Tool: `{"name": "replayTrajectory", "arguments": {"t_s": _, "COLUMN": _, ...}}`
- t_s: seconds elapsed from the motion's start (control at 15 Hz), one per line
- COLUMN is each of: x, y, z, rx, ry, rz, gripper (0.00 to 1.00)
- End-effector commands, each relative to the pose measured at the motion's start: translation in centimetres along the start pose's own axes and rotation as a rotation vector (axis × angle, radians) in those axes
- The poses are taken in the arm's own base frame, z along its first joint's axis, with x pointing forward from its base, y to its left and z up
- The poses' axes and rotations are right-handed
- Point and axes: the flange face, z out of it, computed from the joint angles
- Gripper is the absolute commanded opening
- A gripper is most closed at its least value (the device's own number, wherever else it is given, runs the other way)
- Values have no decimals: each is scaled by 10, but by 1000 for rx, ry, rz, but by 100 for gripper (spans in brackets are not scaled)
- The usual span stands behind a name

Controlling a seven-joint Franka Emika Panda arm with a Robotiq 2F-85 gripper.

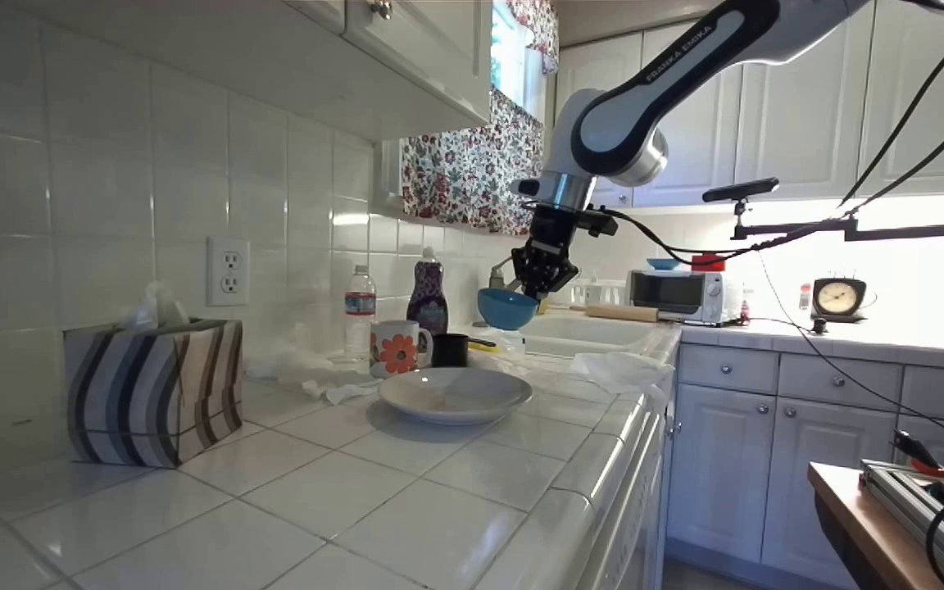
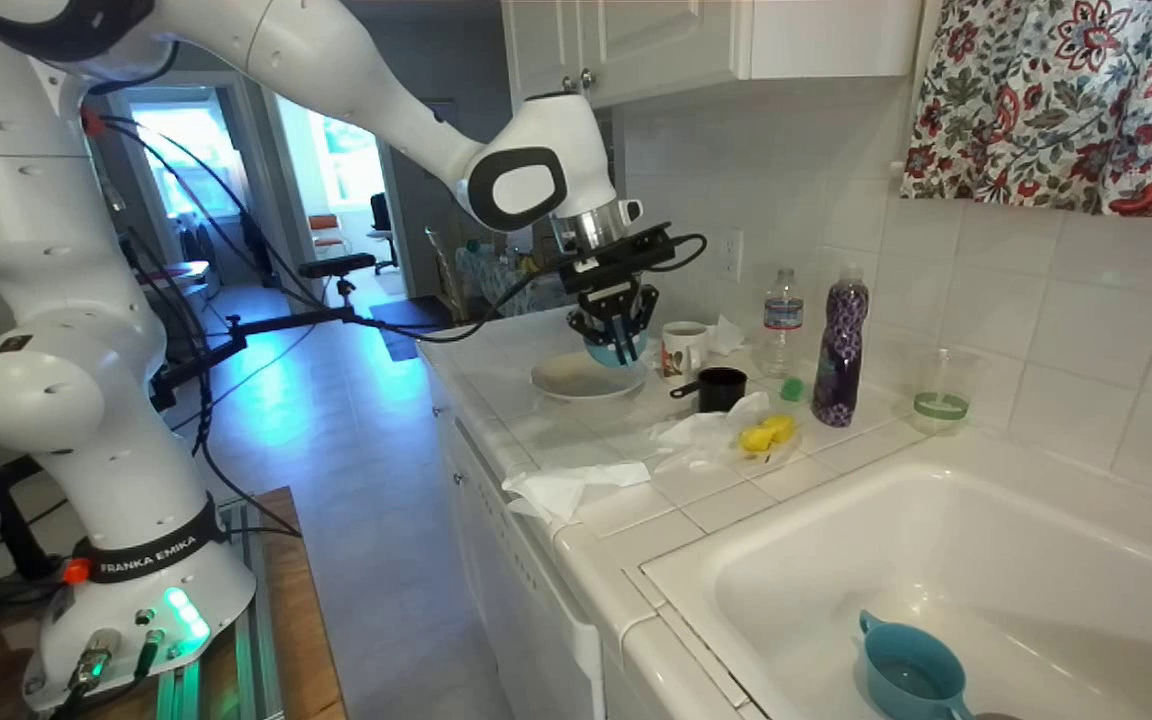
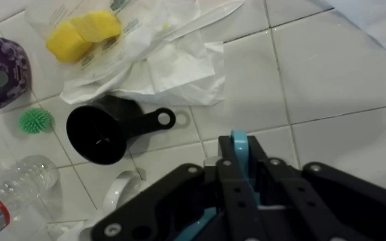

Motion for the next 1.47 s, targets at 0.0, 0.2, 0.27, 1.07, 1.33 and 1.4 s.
{"name": "replayTrajectory", "arguments": {"t_s": 0.0, "x": 31, "y": -7, "z": -11, "rx": -11, "ry": 10, "rz": -75, "gripper": 3}}
{"name": "replayTrajectory", "arguments": {"t_s": 0.2, "x": 69, "y": -11, "z": -12, "rx": 19, "ry": 35, "rz": -151, "gripper": 3}}
{"name": "replayTrajectory", "arguments": {"t_s": 0.27, "x": 83, "y": -13, "z": -14, "rx": 29, "ry": 42, "rz": -184, "gripper": 3}}
{"name": "replayTrajectory", "arguments": {"t_s": 1.07, "x": 229, "y": -22, "z": -8, "rx": 96, "ry": 103, "rz": -495, "gripper": 3}}
{"name": "replayTrajectory", "arguments": {"t_s": 1.33, "x": 264, "y": -26, "z": 16, "rx": 126, "ry": 121, "rz": -538, "gripper": 3}}
{"name": "replayTrajectory", "arguments": {"t_s": 1.4, "x": 272, "y": -29, "z": 21, "rx": 132, "ry": 120, "rz": -553, "gripper": 3}}
